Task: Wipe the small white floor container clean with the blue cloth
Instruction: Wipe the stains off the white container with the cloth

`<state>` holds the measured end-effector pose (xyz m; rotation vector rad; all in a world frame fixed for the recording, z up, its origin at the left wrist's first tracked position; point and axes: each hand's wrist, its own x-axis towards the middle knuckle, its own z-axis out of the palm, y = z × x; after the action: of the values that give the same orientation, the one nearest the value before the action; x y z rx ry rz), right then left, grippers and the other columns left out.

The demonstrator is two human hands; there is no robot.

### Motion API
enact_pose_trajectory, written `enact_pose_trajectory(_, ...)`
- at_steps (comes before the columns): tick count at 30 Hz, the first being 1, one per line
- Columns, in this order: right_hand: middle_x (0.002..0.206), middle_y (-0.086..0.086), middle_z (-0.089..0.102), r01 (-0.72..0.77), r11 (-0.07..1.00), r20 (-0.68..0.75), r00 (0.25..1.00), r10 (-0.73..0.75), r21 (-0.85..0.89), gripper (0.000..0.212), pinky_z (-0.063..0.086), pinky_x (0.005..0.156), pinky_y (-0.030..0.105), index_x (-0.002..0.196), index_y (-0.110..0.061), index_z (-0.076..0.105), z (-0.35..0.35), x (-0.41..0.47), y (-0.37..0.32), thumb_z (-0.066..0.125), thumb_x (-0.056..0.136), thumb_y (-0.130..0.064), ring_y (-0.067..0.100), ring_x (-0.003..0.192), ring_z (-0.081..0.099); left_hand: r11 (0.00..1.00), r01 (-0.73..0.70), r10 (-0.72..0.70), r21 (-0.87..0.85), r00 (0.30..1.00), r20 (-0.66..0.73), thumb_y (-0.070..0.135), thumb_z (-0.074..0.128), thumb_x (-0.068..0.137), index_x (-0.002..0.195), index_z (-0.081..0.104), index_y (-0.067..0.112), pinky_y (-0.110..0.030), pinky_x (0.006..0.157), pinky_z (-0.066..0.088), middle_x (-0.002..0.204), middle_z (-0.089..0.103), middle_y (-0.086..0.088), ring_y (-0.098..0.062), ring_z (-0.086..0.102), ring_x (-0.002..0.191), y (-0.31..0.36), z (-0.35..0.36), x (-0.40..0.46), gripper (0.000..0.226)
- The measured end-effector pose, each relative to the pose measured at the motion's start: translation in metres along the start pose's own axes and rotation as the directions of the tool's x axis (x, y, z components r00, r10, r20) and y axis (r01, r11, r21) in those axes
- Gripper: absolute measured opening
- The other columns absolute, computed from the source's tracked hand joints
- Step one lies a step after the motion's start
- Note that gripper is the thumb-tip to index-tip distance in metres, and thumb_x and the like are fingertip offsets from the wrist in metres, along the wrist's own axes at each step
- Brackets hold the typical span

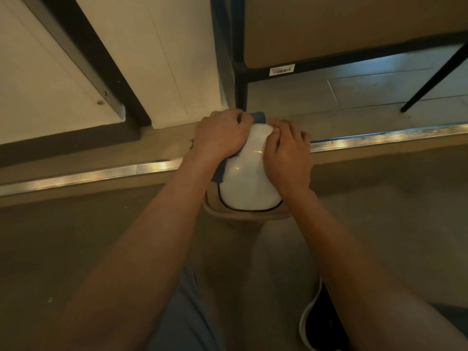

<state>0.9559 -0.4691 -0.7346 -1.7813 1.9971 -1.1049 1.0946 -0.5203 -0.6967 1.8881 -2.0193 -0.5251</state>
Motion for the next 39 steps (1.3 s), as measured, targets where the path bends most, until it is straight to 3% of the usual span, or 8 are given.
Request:
enact_pose_trajectory(4, 0.128, 0.006, 0.06, 0.019, 0.999, 0.008, 1.0, -0.019, -0.036, 0.047, 0.035, 0.097, 0.029, 0.126, -0.014, 0.06, 0.002, 0.0, 0.002, 0.026, 0.1, -0.032, 0.024, 0.112, 0.051, 0.997, 0.066, -0.061, -0.037, 0.99, 0.125, 0.051, 0.033, 0.101, 0.102, 0.068, 0.02, -0.036, 0.073, 0.047, 0.09, 0.065, -0.005, -0.023, 0.061, 0.08, -0.013, -0.003, 0.014, 0.047)
enact_pose_trajectory(7, 0.124, 0.007, 0.062, 0.038, 0.998, -0.013, 0.999, -0.038, -0.042, 0.046, 0.038, 0.098, 0.036, 0.122, -0.011, 0.063, 0.003, 0.001, 0.002, 0.026, 0.1, -0.03, 0.024, 0.109, 0.054, 0.984, 0.133, -0.158, 0.121, 0.96, 0.23, 0.053, 0.033, 0.098, 0.103, 0.067, 0.013, -0.039, 0.084, 0.052, 0.098, 0.066, -0.012, -0.028, 0.063, 0.087, -0.002, -0.007, 0.033, 0.053)
enact_pose_trajectory(14, 0.124, 0.008, 0.062, 0.022, 1.0, -0.034, 0.999, -0.022, -0.014, 0.038, 0.043, 0.095, 0.039, 0.122, -0.012, 0.063, 0.001, -0.001, -0.001, 0.034, 0.101, -0.023, 0.025, 0.107, 0.053, 0.976, -0.089, -0.011, 0.2, 0.894, 0.449, 0.049, 0.026, 0.104, 0.101, 0.062, 0.019, -0.035, 0.073, 0.037, 0.094, 0.059, -0.005, -0.019, 0.055, 0.081, 0.03, 0.001, 0.051, 0.047)
enact_pose_trajectory(21, 0.129, 0.004, 0.06, -0.005, 1.0, -0.012, 1.0, 0.005, -0.016, 0.044, 0.043, 0.093, 0.035, 0.126, -0.016, 0.061, 0.006, 0.0, 0.0, 0.029, 0.1, -0.031, 0.026, 0.113, 0.051, 0.988, 0.156, -0.14, 0.001, 0.883, 0.448, 0.037, 0.038, 0.104, 0.067, 0.056, 0.01, -0.03, 0.06, 0.042, 0.064, 0.057, -0.01, -0.019, 0.053, 0.057, -0.007, -0.015, 0.048, 0.05)
enact_pose_trajectory(27, 0.122, 0.006, 0.061, 0.037, 0.998, -0.018, 0.999, -0.038, -0.045, 0.044, 0.039, 0.097, 0.035, 0.121, -0.012, 0.062, 0.002, 0.002, -0.002, 0.028, 0.1, -0.028, 0.023, 0.107, 0.053, 0.994, -0.035, -0.021, 0.108, 0.88, 0.475, 0.043, 0.033, 0.106, 0.109, 0.064, 0.014, -0.038, 0.086, 0.045, 0.105, 0.061, -0.007, -0.02, 0.057, 0.091, 0.031, -0.001, 0.054, 0.042)
enact_pose_trajectory(31, 0.126, 0.004, 0.06, 0.013, 0.998, -0.008, 1.0, -0.013, -0.056, 0.048, 0.04, 0.09, 0.032, 0.124, -0.016, 0.06, 0.004, 0.002, -0.002, 0.023, 0.098, -0.034, 0.024, 0.109, 0.053, 0.987, -0.081, -0.002, 0.136, 0.853, 0.521, 0.045, 0.03, 0.106, 0.1, 0.064, 0.017, -0.035, 0.076, 0.042, 0.094, 0.062, -0.007, -0.017, 0.056, 0.081, 0.025, 0.003, 0.062, 0.044)
enact_pose_trajectory(36, 0.127, 0.002, 0.059, -0.013, 0.998, -0.022, 1.0, 0.012, -0.062, 0.047, 0.048, 0.089, 0.042, 0.124, -0.018, 0.06, 0.005, 0.0, -0.001, 0.025, 0.098, -0.036, 0.024, 0.111, 0.053, 0.996, 0.079, -0.091, 0.046, 0.871, 0.483, 0.033, 0.036, 0.107, 0.093, 0.065, 0.004, -0.016, 0.046, 0.042, 0.061, 0.057, -0.007, -0.007, 0.051, 0.042, -0.005, -0.009, 0.061, 0.044)
enact_pose_trajectory(39, 0.129, 0.001, 0.059, -0.018, 0.997, -0.015, 1.0, 0.017, -0.074, 0.05, 0.045, 0.092, 0.038, 0.125, -0.018, 0.06, 0.008, 0.002, -0.001, 0.022, 0.098, -0.036, 0.024, 0.113, 0.053, 0.992, 0.102, -0.123, 0.07, 0.871, 0.476, 0.032, 0.036, 0.107, 0.092, 0.062, 0.009, -0.025, 0.066, 0.043, 0.067, 0.057, -0.006, -0.006, 0.056, 0.052, -0.002, -0.01, 0.061, 0.038)
